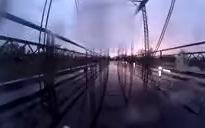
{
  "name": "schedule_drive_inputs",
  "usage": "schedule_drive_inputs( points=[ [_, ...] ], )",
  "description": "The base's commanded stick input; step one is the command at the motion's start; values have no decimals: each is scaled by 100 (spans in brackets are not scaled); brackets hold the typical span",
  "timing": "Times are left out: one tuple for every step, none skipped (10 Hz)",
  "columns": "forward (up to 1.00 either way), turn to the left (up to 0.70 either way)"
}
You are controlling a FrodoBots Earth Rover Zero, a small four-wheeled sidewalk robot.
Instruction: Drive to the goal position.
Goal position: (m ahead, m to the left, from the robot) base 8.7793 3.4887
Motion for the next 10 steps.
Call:
schedule_drive_inputs(
  points=[
    [70,0],
    [54,0],
    [0,0],
    [0,0],
    [0,0],
    [0,0],
    [0,0],
    [0,0],
    [0,0],
    [0,0]
  ],
)
